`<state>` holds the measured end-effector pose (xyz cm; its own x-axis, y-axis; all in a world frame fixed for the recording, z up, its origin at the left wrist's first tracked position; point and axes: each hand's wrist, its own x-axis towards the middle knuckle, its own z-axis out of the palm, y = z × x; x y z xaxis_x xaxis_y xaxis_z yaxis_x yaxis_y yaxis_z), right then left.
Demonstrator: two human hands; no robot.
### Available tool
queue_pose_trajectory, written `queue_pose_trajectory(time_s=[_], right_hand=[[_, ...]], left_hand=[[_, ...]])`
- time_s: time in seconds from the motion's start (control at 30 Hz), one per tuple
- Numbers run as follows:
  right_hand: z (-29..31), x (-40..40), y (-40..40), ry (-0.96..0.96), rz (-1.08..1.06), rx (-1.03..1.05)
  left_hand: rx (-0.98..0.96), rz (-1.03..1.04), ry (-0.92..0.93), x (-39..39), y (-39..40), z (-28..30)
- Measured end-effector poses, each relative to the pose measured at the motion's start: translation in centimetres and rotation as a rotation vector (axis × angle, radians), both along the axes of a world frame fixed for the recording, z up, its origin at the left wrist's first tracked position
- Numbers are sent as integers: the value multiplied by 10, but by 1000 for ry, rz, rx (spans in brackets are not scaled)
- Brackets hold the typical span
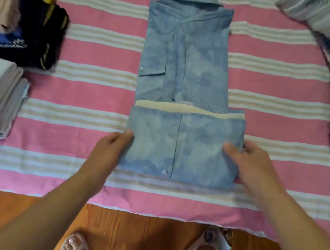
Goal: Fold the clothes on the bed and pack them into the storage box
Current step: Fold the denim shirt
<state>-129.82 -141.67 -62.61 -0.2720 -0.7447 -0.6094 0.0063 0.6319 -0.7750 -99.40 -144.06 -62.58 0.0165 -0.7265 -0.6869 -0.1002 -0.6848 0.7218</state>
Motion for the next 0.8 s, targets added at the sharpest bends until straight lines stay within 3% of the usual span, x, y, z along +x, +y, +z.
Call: queue_pose_trajectory(time_s=[0.1, 0.23, 0.37, 0.5, 0.63, 0.8], right_hand=[[-5, 15, 45, 164, 27, 43], [-17, 32, 56, 537, 104, -86], [-29, 25, 74, 853, 378, 49], [-16, 20, 77, 795, 325, 59], [-8, 20, 38, 512, 117, -132], [-27, 16, 2, 635, 68, -244]], left_hand=[[-181, -166, -168, 0, 46, -4], [-326, -83, -514, -8, 58, -17], [-172, -197, -622, -4, 88, -26], [-142, -185, -525, 0, 92, -22], [-246, -74, -297, -4, 55, -11], [-340, 0, -347, -15, 19, -20]])
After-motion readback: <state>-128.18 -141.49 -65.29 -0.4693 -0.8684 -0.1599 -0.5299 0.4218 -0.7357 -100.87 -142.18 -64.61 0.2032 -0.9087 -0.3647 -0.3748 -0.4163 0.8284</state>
